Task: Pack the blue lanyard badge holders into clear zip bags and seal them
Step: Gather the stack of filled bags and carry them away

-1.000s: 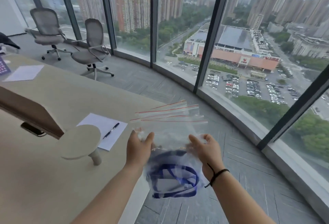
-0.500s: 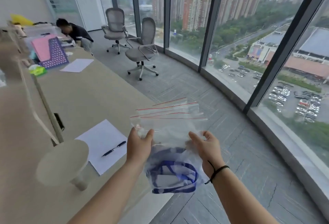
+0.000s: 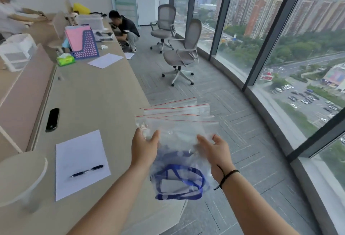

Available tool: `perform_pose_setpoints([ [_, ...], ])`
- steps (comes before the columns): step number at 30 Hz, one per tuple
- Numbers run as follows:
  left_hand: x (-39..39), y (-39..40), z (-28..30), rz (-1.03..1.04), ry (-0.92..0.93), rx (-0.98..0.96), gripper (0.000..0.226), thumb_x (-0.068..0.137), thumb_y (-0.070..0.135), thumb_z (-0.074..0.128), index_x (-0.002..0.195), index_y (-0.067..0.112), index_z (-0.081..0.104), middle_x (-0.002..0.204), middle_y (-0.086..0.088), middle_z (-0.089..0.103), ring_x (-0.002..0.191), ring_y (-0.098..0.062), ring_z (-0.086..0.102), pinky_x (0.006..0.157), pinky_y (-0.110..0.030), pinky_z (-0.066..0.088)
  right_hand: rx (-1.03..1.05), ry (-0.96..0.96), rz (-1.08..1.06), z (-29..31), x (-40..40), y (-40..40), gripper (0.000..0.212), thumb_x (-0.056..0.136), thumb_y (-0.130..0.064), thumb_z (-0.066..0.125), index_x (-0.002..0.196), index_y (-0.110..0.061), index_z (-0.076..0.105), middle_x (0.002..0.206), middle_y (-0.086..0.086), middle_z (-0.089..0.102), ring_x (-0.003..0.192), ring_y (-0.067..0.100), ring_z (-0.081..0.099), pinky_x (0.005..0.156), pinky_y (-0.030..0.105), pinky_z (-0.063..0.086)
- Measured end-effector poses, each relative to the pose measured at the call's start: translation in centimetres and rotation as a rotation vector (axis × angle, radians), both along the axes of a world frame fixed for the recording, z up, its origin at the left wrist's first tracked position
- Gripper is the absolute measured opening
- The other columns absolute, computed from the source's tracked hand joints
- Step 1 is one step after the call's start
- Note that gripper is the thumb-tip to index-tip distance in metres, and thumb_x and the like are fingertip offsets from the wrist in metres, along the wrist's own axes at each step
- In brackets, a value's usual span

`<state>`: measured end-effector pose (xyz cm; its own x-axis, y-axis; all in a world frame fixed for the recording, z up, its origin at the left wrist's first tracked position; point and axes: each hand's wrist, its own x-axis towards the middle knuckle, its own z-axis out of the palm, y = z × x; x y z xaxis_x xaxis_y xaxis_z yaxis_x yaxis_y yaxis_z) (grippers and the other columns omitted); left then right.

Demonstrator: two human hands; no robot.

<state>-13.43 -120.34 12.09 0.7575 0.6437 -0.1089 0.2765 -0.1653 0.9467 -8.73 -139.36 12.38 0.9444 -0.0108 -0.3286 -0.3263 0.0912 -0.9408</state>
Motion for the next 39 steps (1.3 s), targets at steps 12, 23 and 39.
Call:
perform_pose_setpoints([
  [12,16.0,-3.4,-1.1,0.249,0.018,-0.037,0.034,0.087,0.043,0.064,0.106,0.016,0.060,0.096,-0.004,0.071,0.089,-0.024,0.069,0.081,-0.041,0.057,-0.057,0.010,0.240,1.4,20.6,-1.5,0.057,0.087,-0.014,0.073,0.135,-0.003,0.045,0.081,0.011,0.072,0.063,0.014,0.071,0.056,0.021,0.057],
  [23,21.7,0.2,-1.3,0.785,0.067,0.017,0.034,0.087,0.041,0.065,0.093,0.010,0.053,0.083,0.000,0.064,0.075,-0.019,0.063,0.069,-0.032,0.048,-0.052,-0.032,0.852,-1.3,34.4,9.4,0.016,0.086,-0.018,0.074,0.080,-0.014,0.060,0.060,0.001,0.066,0.049,0.010,0.060,0.048,0.023,0.048],
  [39,16.7,7.3,-4.2,1.442,-0.015,-0.173,0.043,0.075,0.055,0.062,0.108,0.027,0.059,0.089,0.000,0.073,0.084,-0.025,0.073,0.082,-0.053,0.060,-0.134,-0.094,1.494,-2.1,31.7,29.0,0.033,0.081,-0.017,0.074,0.078,-0.029,0.043,0.071,0.007,0.061,0.067,0.022,0.069,0.063,0.035,0.046],
])
